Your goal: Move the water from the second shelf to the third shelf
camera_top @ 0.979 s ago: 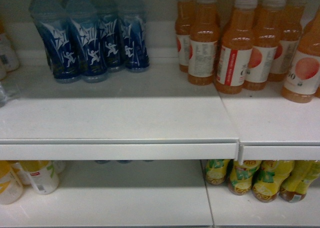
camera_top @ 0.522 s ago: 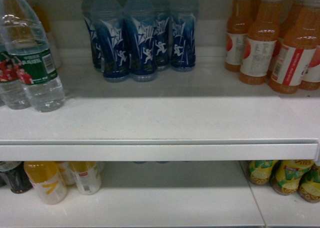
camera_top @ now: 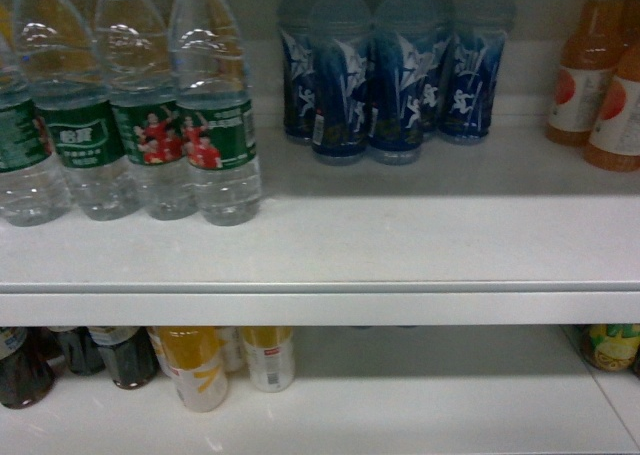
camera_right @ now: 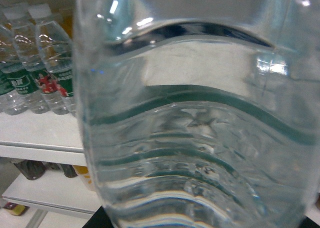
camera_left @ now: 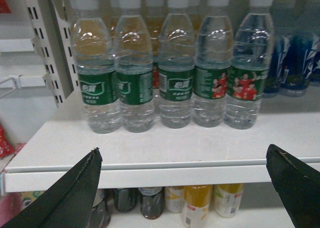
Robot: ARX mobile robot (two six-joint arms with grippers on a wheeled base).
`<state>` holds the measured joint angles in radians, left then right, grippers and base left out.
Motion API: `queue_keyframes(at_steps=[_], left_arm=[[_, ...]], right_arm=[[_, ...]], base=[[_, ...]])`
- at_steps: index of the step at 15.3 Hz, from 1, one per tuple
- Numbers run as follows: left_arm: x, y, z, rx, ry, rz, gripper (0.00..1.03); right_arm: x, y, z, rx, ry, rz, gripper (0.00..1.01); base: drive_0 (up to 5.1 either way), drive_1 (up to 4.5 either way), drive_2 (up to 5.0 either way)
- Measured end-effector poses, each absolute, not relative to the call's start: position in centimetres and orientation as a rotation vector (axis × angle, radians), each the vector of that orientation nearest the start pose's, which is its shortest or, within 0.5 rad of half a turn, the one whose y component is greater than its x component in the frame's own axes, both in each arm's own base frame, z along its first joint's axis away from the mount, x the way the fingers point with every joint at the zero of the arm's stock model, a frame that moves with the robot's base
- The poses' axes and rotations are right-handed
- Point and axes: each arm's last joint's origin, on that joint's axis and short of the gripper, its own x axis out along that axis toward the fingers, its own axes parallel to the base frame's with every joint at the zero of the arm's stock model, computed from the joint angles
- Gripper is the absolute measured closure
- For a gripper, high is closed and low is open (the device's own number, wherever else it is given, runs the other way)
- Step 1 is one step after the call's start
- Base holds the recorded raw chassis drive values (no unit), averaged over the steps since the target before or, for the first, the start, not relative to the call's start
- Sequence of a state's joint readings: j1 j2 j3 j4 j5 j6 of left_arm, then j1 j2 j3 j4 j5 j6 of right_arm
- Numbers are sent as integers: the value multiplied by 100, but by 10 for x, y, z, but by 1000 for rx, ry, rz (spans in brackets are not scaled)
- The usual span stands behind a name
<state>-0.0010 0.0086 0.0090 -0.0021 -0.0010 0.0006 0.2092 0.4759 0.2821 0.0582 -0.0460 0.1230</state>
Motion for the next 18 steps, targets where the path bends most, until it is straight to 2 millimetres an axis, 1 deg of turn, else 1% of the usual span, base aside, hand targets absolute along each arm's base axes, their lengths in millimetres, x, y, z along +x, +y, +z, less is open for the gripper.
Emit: queue_keyframes(at_steps=[16, 18], left_arm=[[98, 0, 166, 1, 4, 0, 5], [98, 0, 166, 1, 3, 3, 5]], right_arm=[[130, 29, 223, 111, 151, 248, 61], [130, 29, 223, 111, 151, 253, 61]], base=[[-499, 247, 247], [0, 0, 0]])
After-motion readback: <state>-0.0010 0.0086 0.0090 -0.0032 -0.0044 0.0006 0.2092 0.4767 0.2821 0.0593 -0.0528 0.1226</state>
